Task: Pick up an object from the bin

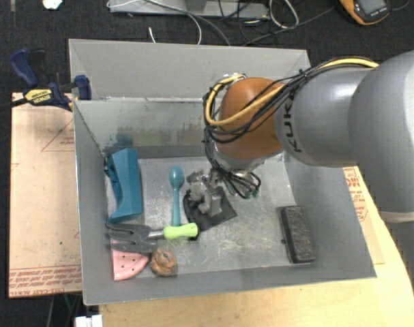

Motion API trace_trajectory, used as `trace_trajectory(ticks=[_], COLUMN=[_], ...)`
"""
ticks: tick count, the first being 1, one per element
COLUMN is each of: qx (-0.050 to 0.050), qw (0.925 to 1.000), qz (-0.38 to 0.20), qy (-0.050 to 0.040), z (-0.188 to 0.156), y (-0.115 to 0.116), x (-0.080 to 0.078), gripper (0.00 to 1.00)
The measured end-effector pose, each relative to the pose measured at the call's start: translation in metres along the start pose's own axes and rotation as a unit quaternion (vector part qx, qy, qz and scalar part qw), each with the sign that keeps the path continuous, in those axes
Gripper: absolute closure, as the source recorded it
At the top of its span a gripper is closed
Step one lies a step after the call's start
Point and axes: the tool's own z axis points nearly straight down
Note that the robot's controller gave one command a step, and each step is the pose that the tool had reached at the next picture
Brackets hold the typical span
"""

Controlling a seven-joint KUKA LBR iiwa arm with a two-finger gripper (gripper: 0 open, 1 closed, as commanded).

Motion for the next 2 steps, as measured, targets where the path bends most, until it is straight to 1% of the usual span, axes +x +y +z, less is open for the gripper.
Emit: trace_trajectory(ticks=[1, 2], qx=[0.000, 0.000], qw=[1.0000, 0.9998], qz=[0.003, 0.020], qy=[0.0019, -0.0004], z=[-0.062, -0.124], y=[0.003, -0.002], x=[0.007, 0.009], gripper=[1.00, 1.00])
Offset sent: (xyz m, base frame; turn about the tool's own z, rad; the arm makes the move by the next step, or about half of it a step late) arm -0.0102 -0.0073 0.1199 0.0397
